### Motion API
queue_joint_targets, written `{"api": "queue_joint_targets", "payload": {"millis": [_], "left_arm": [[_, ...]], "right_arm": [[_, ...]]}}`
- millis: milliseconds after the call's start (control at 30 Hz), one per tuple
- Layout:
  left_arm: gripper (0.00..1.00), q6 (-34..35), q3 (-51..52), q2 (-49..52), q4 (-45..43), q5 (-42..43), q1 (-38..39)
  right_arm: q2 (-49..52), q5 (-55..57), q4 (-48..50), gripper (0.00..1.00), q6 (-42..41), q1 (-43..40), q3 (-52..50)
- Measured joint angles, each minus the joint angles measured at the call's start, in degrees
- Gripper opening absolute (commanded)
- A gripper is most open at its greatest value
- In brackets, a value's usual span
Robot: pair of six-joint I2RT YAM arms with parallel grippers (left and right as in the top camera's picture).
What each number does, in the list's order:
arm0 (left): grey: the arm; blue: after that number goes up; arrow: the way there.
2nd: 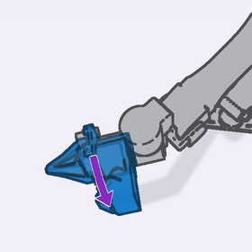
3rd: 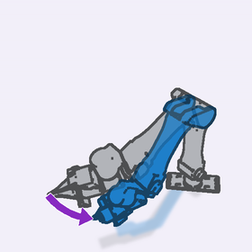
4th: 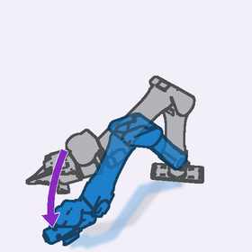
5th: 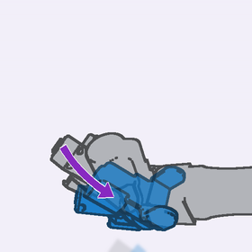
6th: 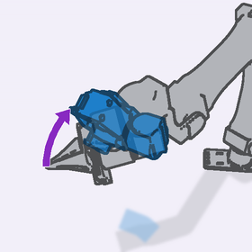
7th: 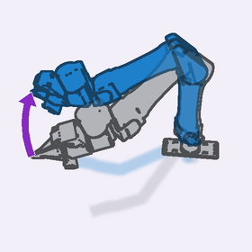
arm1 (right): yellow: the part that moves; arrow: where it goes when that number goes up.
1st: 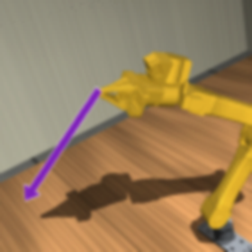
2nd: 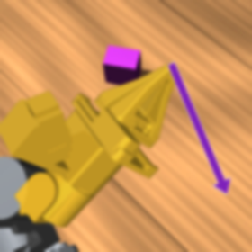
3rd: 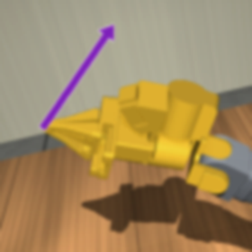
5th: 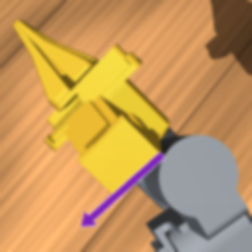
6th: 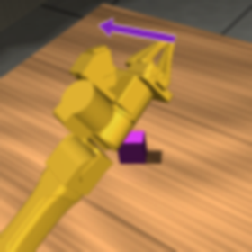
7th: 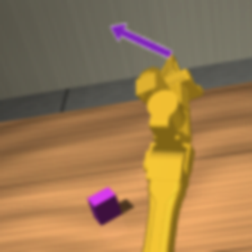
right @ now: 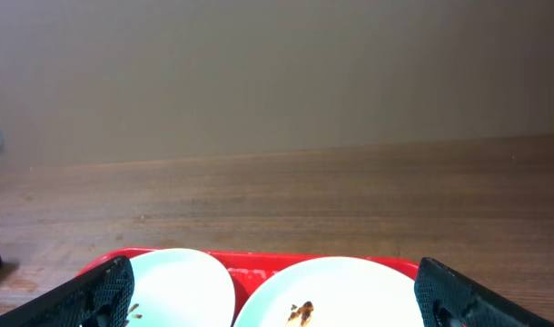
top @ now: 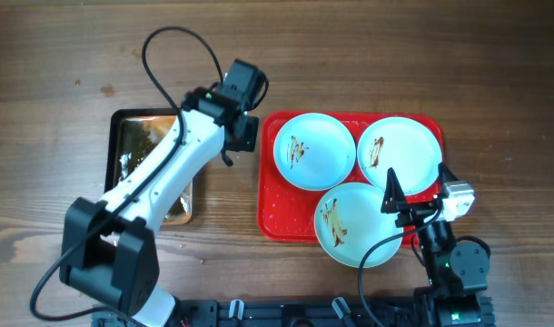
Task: Clean dirty plates on tray and stack at the side
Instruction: 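Lower the left gripper and grasp the orange-green sponge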
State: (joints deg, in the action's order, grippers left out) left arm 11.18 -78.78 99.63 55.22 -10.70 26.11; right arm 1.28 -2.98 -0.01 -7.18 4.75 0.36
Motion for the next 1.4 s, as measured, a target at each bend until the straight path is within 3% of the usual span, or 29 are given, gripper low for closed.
{"api": "queue_joint_targets", "payload": {"millis": [167, 200, 267, 433, 567, 700, 800, 967, 1100, 1267, 1367, 1400], "left_arm": [[0.04, 3.9, -4.0, -4.4, 10.9, -7.8, -4.4], [0.11, 4.5, -3.7, -4.4, 11.4, -7.9, -6.2], [0.41, 4.2, -1.1, -4.4, 11.9, -5.9, -13.2], [0.59, -4.6, 8.5, -4.3, 4.2, 3.1, -23.4], [0.89, -15.4, 12.1, -4.3, 1.1, 12.4, -25.7], [0.87, -23.0, 12.1, -4.3, 1.1, 15.1, -27.3], [0.79, -24.3, 12.2, -4.3, 1.1, 15.1, -31.1], [0.79, -24.7, 12.3, -4.3, 0.7, 16.0, -34.8], [0.71, -24.3, 14.4, -3.7, -1.8, 17.0, -34.8], [0.69, -23.6, 14.7, 3.3, -5.1, 18.1, -34.8], [0.64, -23.2, 14.9, 5.0, -8.4, 18.8, -34.4], [0.58, -23.0, 15.0, 5.0, -10.5, 18.8, -33.9]], "right_arm": [[0.0, 0.0, 0.0, 1.00, 0.0, 0.0, 0.0], [0.0, 0.0, 0.0, 1.00, 0.0, 0.0, 0.0], [0.0, 0.0, 0.0, 1.00, 0.0, 0.0, 0.0], [0.0, 0.0, 0.0, 1.00, 0.0, 0.0, 0.0], [0.0, 0.0, 0.0, 1.00, 0.0, 0.0, 0.0], [0.0, 0.0, 0.0, 1.00, 0.0, 0.0, 0.0], [0.0, 0.0, 0.0, 1.00, 0.0, 0.0, 0.0], [0.0, 0.0, 0.0, 1.00, 0.0, 0.0, 0.0], [0.0, 0.0, 0.0, 1.00, 0.0, 0.0, 0.0], [0.0, 0.0, 0.0, 1.00, 0.0, 0.0, 0.0], [0.0, 0.0, 0.0, 1.00, 0.0, 0.0, 0.0], [0.0, 0.0, 0.0, 1.00, 0.0, 0.0, 0.0]]}}
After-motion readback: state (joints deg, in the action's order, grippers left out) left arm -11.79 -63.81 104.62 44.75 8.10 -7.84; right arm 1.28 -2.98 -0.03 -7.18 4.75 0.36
